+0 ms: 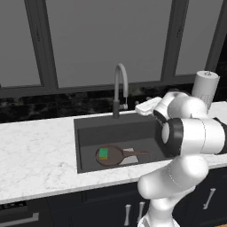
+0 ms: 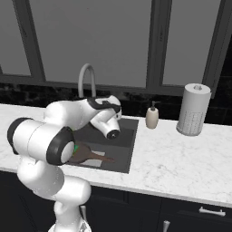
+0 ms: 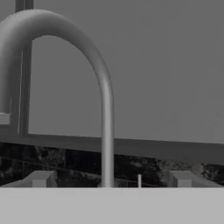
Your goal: Pick the pan and sponge and place them into the sink. Then turn on the water.
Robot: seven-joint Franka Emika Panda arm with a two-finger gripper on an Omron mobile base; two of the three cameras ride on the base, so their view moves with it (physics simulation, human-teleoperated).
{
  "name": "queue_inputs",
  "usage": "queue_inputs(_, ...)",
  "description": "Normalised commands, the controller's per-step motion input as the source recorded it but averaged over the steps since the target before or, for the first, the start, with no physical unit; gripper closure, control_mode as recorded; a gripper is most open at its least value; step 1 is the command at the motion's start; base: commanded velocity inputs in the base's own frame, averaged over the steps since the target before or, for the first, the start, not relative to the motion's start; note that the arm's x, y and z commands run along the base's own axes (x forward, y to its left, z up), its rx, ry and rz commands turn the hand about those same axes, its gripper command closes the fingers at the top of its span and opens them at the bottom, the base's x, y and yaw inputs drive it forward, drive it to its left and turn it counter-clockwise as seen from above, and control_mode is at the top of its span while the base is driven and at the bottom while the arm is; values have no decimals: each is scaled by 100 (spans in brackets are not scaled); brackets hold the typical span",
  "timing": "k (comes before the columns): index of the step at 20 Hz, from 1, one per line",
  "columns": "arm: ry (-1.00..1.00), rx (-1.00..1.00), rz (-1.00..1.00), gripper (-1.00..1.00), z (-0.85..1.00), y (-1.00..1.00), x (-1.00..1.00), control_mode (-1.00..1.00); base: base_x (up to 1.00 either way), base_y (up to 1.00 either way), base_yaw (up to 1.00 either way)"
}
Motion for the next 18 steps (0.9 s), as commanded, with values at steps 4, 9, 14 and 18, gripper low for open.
queue_inputs(4,0,0,0,-100,-5,0,44,-100,0,0,0)
queue_inputs(9,0,1,3,-100,-13,8,14,-100,0,0,0)
queue_inputs(14,0,0,6,-100,-17,20,14,-100,0,0,0)
queue_inputs(18,3,0,3,-100,-5,0,33,-100,0,0,0)
